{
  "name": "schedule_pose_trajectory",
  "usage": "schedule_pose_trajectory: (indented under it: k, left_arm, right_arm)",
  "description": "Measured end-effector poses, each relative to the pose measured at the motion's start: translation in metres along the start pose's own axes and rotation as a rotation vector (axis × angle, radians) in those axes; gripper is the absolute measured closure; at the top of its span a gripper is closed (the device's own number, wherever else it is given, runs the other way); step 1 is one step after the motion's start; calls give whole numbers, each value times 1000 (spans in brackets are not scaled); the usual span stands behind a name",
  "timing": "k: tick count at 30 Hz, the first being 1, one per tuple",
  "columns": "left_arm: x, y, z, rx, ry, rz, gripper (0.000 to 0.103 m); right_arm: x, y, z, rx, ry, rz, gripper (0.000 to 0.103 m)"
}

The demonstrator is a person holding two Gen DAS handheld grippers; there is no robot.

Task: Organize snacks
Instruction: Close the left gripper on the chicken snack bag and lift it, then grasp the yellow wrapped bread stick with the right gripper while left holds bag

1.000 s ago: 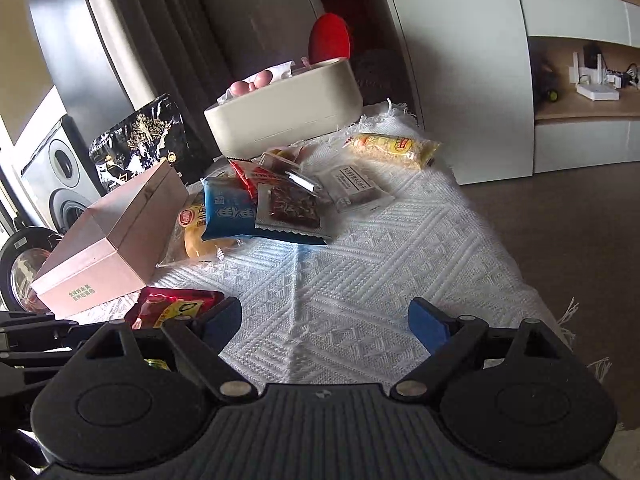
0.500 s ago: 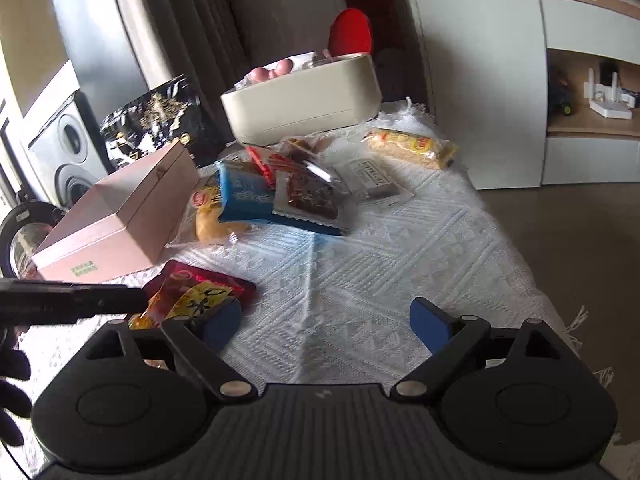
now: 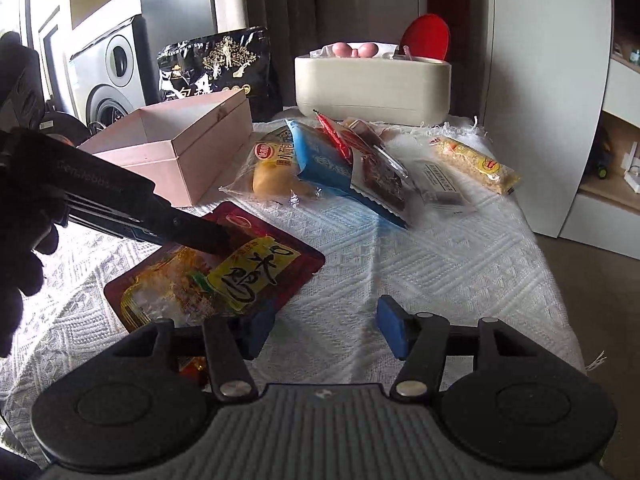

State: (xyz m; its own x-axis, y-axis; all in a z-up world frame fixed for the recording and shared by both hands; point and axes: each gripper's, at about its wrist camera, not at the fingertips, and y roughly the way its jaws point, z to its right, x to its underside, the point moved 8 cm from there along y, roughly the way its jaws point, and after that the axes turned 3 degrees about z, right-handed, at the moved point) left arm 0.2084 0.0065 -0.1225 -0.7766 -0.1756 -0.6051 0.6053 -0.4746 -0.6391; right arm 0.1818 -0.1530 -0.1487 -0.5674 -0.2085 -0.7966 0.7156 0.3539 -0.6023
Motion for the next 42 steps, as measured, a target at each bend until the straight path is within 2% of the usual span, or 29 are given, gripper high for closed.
schedule_pose_trajectory:
  k: [5,9,13,23,24,25,28,32,36,38,42]
  left_arm:
    - [-6,-23,31,40,74,41,62]
    - [1,-11,38,-25,143,10,62]
    - [11,10,26,-65,68,-61,66]
    - [16,15,15,-33,-32,-11,70]
    - [16,13,14,-27,-42,1,70]
    - [16,11,13,-25,-50,14,71]
    - [14,-9,6,-65,-37,75,72]
    - [10,-39,-16,-160,-20,140,72]
    - [13,-49,-40,-192,-70,157,72]
    - [16,-47,-46,-188,-93,155,72]
    - [16,-47,-43,-215,-59,154,71]
  right_arm:
    - [-6,0,-8,-30,0,3,53]
    - [-6,1,-7,-33,13,5,53]
    - [-4,1,-4,-41,24,1,53]
    - [-4,1,-1,-58,43,10,53]
    - [-4,0,0,-58,48,12,51]
    - [-6,-2,2,-51,54,19,44]
    - [-19,-18,18,13,36,108,28]
    - [-52,-23,59,115,21,152,24]
    - [-94,15,101,122,34,119,23]
    - [-113,52,119,111,28,70,23]
    - [-125,122,145,173,-8,-41,24]
